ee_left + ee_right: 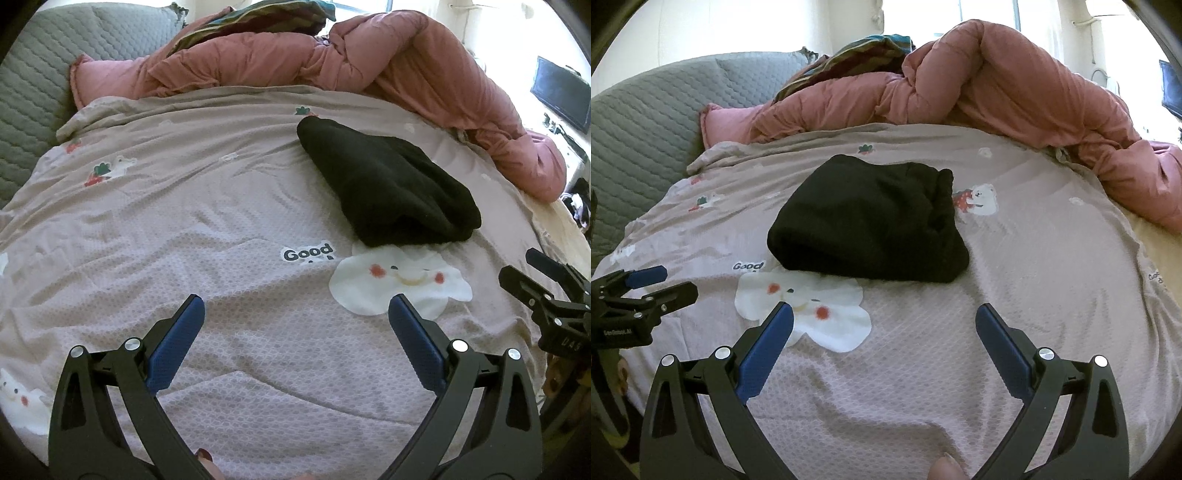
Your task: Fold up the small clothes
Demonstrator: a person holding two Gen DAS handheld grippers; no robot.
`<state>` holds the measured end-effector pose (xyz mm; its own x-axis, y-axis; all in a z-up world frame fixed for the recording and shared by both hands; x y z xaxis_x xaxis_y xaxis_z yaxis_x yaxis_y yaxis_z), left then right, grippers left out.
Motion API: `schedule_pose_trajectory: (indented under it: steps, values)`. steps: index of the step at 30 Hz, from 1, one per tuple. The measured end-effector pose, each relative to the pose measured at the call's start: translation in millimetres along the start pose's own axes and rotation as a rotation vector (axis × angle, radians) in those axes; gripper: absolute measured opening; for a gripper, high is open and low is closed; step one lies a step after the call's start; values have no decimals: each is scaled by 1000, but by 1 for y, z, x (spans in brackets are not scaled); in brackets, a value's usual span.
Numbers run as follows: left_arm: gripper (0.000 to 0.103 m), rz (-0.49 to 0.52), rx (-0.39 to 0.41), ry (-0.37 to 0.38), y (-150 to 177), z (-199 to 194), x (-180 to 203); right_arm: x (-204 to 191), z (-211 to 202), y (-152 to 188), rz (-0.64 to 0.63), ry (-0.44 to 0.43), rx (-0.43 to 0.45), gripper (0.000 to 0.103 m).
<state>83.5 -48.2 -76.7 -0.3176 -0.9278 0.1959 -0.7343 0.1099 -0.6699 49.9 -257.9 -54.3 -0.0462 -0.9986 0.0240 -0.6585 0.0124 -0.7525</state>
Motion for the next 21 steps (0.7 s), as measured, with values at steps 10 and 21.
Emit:
schedule_pose_trajectory:
  steps: [10,21]
  values:
    - [93,-4,4,-9,-1,0,-2,2,0,-1,2,0,1,98]
    - [93,-3,3,-21,-2,-2,-5,2,-2,-1,1,1,2,98]
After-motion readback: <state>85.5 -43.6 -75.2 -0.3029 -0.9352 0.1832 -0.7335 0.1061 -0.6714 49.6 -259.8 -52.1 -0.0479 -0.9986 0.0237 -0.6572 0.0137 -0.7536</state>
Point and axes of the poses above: each gripper's, at about its wrist camera, not at the fingertips, and z roughly the way its jaws point, x to its right, y to its underside, the point moved 8 cm from there along z, roughly the way its jaws point, and after that the axes turned 9 degrees about y, right-handed, at the moved point
